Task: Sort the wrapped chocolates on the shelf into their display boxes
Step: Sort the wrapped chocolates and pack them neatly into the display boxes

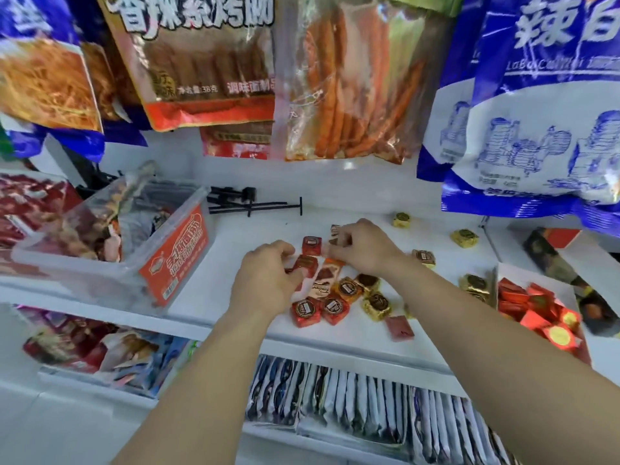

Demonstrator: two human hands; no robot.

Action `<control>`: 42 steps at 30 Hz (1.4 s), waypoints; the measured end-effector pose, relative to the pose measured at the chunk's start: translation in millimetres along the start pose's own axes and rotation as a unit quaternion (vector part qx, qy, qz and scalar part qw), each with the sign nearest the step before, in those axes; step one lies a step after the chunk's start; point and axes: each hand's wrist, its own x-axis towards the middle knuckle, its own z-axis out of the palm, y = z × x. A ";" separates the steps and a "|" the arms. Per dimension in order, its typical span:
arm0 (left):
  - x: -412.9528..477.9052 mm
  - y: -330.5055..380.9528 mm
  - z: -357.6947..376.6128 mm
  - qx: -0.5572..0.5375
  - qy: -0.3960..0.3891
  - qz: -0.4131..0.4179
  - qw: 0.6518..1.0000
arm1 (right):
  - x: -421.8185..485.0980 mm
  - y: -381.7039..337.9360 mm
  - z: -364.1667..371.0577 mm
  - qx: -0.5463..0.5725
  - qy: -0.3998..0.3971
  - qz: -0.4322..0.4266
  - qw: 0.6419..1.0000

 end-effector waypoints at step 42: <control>-6.1 28.2 -12.1 -0.068 -0.056 0.023 0.996 | -81.8 3.6 -42.6 0.174 0.071 -0.013 0.982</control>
